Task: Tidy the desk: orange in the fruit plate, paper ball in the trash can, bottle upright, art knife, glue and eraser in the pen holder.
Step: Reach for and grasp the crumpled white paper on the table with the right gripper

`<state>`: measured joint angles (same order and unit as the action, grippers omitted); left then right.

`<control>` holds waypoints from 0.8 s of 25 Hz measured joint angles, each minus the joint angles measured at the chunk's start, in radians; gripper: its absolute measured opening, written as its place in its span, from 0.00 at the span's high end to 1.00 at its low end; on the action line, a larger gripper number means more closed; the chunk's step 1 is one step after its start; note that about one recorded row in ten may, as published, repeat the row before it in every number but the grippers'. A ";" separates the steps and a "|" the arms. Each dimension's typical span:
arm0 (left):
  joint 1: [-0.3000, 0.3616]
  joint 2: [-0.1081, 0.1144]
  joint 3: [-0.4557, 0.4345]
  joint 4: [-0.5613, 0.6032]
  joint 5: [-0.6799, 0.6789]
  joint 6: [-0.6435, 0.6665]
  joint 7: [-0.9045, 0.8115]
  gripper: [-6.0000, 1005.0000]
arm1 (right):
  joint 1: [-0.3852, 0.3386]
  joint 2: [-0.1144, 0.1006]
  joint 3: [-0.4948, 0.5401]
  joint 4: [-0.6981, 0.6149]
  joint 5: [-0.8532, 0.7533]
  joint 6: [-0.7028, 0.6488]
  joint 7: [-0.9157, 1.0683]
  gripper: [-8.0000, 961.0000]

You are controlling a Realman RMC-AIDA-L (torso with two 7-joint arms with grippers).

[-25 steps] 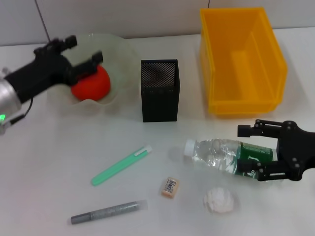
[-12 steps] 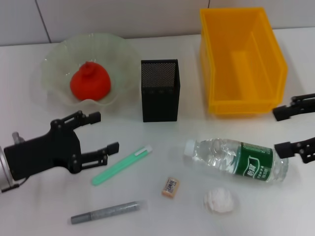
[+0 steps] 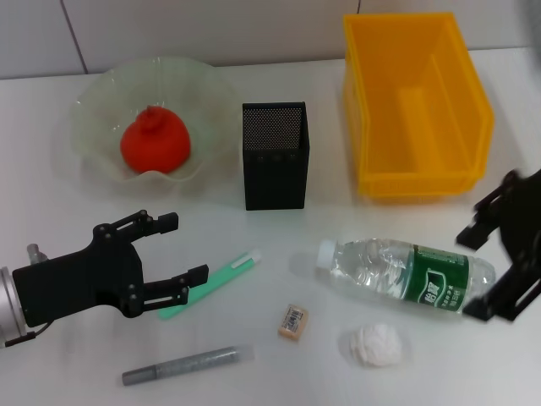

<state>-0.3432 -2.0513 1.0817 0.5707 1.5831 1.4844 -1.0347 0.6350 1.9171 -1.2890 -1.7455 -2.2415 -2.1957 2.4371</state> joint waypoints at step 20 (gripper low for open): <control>-0.008 -0.007 0.019 -0.001 0.027 0.003 -0.024 0.14 | 0.069 0.168 -0.230 0.096 -0.254 0.063 0.020 0.13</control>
<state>-0.3514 -2.0585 1.1002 0.5695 1.6101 1.4870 -1.0588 0.7045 2.0852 -1.5192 -1.6493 -2.4951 -2.1328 2.4575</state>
